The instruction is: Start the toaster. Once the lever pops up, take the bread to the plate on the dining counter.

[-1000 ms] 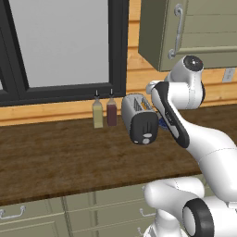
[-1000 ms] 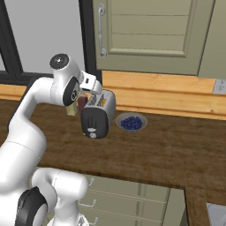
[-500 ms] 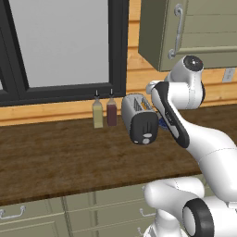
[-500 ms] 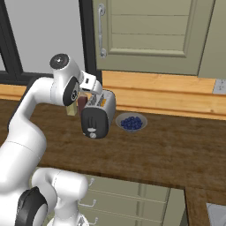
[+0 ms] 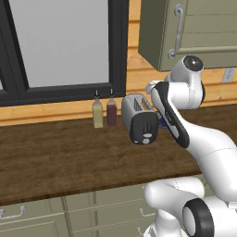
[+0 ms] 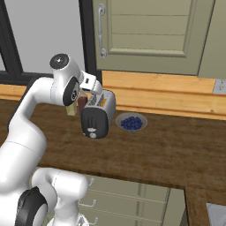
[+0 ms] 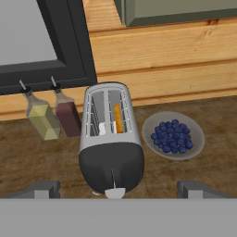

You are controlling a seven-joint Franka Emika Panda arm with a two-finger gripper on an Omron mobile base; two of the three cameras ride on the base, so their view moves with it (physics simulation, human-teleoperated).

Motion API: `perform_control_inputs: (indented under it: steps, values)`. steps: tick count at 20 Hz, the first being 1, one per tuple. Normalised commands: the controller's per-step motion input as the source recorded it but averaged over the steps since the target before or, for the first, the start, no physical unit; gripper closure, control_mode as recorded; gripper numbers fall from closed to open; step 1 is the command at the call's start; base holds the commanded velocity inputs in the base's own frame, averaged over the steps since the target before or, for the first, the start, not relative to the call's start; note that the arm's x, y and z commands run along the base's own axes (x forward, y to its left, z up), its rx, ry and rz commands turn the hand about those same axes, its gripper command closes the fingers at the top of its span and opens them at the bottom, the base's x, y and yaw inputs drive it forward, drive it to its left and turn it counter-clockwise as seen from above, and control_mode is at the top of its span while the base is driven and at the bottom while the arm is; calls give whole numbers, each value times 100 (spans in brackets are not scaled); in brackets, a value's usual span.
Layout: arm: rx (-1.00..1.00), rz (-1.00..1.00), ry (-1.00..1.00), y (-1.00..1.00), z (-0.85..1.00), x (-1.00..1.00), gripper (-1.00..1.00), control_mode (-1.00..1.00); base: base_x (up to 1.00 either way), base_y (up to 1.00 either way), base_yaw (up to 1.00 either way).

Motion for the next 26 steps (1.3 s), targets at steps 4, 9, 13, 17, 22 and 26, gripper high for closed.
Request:
perform_control_inputs:
  steps: [4,9,13,17,22,26]
  values:
    - [0,0,0,0,0,0,-100,-100,0,0,0]
    - [0,0,0,0,0,0,-100,-100,0,0,0]
    - [0,0,0,0,0,0,-100,-100,0,0,0]
    - [0,0,0,0,0,0,-100,-100,0,0,0]
    - [0,0,0,0,0,0,-100,-100,0,0,0]
    - [0,0,0,0,0,0,-100,-100,0,0,0]
